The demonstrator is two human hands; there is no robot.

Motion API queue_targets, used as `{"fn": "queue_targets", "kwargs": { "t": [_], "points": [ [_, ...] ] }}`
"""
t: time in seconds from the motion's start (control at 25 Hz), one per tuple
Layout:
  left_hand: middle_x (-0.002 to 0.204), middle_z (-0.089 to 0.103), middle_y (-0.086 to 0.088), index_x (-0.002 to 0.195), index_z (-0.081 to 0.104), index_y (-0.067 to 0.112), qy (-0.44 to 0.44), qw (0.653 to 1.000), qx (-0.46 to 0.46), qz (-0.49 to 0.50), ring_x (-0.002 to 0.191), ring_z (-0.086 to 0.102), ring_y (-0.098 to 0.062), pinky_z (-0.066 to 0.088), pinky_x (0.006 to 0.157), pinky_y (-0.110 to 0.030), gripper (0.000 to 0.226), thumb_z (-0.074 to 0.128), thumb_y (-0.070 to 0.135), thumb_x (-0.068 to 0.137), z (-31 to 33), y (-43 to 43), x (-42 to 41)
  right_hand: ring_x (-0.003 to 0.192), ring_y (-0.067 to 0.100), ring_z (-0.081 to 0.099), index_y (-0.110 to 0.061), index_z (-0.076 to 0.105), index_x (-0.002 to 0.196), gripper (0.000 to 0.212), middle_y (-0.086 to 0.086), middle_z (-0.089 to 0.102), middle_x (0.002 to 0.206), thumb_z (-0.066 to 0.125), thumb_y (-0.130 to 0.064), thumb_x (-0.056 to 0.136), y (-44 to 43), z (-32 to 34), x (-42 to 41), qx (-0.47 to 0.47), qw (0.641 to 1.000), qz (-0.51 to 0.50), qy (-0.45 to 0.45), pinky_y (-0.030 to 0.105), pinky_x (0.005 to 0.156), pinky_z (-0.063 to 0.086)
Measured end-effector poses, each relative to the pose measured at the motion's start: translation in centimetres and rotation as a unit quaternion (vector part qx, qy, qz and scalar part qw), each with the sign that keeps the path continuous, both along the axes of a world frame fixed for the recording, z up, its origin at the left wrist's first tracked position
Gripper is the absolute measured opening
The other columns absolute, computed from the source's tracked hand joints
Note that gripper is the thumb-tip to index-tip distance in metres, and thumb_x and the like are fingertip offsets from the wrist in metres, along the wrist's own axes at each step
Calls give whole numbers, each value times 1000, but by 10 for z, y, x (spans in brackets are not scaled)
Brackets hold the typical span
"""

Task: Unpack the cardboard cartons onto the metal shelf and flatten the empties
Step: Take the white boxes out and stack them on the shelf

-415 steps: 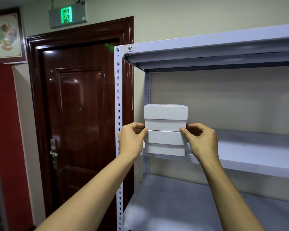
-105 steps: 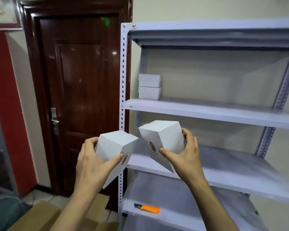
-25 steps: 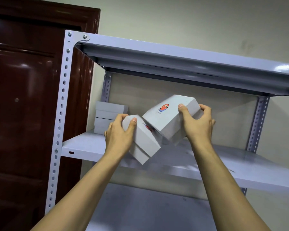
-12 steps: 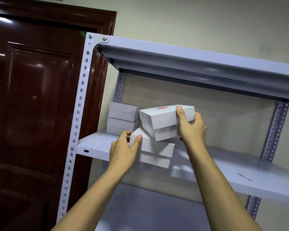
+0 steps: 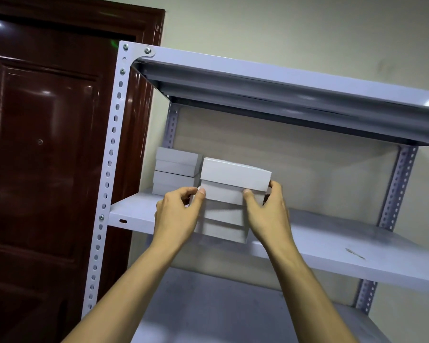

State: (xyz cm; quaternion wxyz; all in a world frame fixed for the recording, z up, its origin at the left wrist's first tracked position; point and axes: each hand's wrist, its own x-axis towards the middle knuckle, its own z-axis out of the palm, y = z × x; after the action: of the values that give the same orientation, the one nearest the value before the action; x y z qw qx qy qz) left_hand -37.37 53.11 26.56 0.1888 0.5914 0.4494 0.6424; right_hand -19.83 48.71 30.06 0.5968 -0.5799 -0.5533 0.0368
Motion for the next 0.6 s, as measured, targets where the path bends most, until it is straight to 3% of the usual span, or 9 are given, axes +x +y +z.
{"fn": "queue_targets", "kwargs": {
  "t": [0.16,0.32,0.44,0.6],
  "points": [
    [100,76,8,108,76,23,-6,1000,9,6,101,69,-9,54,94,-39,25,68,40,92,1,2,-5,103,16,65,-23,62,126,35,-7,69,114,66,-33,94,-3,-6,4,11,999,-17,-35,36,91,53],
    [94,77,12,103,77,25,-9,1000,4,11,95,70,-5,56,90,-38,20,71,39,90,1,0,-9,87,13,71,-18,76,105,31,-12,75,91,75,-43,87,1,-17,16,-9,1000,-16,18,38,87,58],
    [94,77,9,104,79,25,-6,1000,-5,26,90,72,-12,55,88,-35,22,72,40,89,1,0,-12,85,10,72,-30,75,86,14,-14,76,84,78,-44,85,5,-25,17,-6,999,-5,46,42,82,61],
    [99,77,8,105,79,26,10,999,-12,31,94,72,-17,52,87,-34,22,71,40,91,3,2,-12,82,6,72,-25,78,91,12,-17,74,79,73,-36,91,1,-20,16,-9,1000,-7,2,26,76,55]
  ]
}}
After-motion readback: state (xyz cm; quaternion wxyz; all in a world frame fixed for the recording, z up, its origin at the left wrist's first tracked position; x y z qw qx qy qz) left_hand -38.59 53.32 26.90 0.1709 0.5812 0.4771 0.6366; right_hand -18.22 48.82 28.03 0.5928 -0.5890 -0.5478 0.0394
